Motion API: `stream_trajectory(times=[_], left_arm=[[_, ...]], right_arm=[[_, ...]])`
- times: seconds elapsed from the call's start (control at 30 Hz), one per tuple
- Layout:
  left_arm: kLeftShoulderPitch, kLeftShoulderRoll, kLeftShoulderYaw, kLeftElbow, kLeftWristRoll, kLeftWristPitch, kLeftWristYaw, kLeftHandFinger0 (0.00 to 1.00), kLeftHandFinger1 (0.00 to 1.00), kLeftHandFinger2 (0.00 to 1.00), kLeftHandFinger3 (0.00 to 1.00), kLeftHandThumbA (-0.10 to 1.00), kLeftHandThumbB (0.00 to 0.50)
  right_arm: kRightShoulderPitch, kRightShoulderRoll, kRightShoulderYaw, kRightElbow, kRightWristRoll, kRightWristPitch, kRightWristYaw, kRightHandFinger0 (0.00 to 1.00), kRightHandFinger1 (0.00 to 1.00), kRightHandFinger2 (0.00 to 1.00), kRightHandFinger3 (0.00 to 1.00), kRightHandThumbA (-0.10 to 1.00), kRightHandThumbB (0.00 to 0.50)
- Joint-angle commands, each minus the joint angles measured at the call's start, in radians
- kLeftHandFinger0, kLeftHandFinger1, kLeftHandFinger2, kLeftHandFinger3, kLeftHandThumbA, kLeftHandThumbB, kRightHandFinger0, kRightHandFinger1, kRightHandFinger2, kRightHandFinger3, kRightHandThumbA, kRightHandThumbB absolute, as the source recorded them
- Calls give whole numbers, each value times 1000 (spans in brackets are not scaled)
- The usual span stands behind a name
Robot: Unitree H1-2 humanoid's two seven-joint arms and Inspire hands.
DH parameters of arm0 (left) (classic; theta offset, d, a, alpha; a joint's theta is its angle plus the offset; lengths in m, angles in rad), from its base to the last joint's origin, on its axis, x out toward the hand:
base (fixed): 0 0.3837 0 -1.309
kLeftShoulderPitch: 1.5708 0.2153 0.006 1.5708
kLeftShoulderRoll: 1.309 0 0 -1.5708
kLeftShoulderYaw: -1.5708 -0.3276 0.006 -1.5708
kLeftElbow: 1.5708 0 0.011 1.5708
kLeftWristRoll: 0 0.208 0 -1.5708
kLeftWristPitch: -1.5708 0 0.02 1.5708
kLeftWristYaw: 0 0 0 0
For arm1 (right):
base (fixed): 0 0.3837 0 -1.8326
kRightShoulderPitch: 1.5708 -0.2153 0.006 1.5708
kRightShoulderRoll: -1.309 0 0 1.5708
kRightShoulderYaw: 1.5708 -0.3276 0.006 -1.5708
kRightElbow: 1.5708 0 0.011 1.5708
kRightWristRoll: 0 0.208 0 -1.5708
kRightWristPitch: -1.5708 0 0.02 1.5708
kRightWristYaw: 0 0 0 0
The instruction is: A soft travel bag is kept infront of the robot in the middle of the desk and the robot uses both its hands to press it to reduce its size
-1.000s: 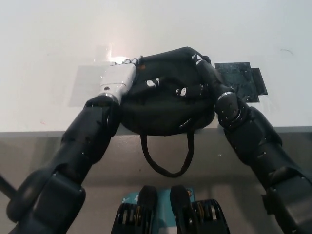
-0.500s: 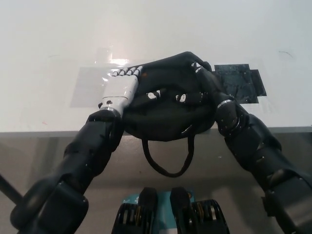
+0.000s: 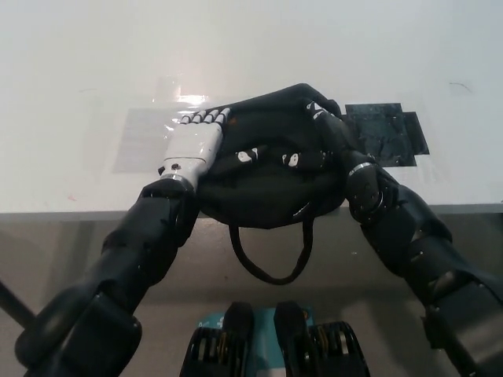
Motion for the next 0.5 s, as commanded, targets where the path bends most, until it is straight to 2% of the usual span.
stream_trajectory(times=[0.0, 0.07, 0.1, 0.23, 0.33, 0.4, 0.47], left_arm=[[-5, 15, -3, 23, -30, -20, -65, 1000, 1000, 1000, 1000, 1000, 290], [-21, 19, 16, 9, -51, -34, -65, 1000, 1000, 1000, 1000, 1000, 298], [-31, 21, 27, 1, -62, -39, -53, 1000, 1000, 1000, 1000, 1000, 312], [-109, 32, 121, -76, -144, -45, -66, 1000, 1000, 1000, 1000, 1000, 283], [-162, 43, 162, -109, -160, -56, -54, 1000, 1000, 1000, 1000, 1000, 253], [-182, 50, 170, -122, -163, -58, -69, 1000, 1000, 1000, 1000, 1000, 254], [-219, 67, 169, -143, -154, -61, -71, 1000, 1000, 1000, 1000, 1000, 247]], right_arm=[[-36, -2, -12, 7, 22, 16, 17, 1000, 1000, 1000, 1000, 1000, 98], [-51, -2, -23, -6, 33, 15, 25, 1000, 1000, 1000, 1000, 1000, 99], [-63, -3, -28, -12, 38, 15, 29, 1000, 1000, 1000, 1000, 1000, 117], [-125, -17, -66, -70, 68, 16, 56, 1000, 1000, 1000, 1000, 1000, 159], [-159, -29, -90, -144, 78, 36, 71, 1000, 1000, 1000, 1000, 1000, 147], [-169, -37, -101, -175, 84, 41, 84, 1000, 1000, 1000, 1000, 1000, 144], [-196, -59, -108, -245, 88, 92, 123, 1000, 1000, 1000, 1000, 1000, 175]])
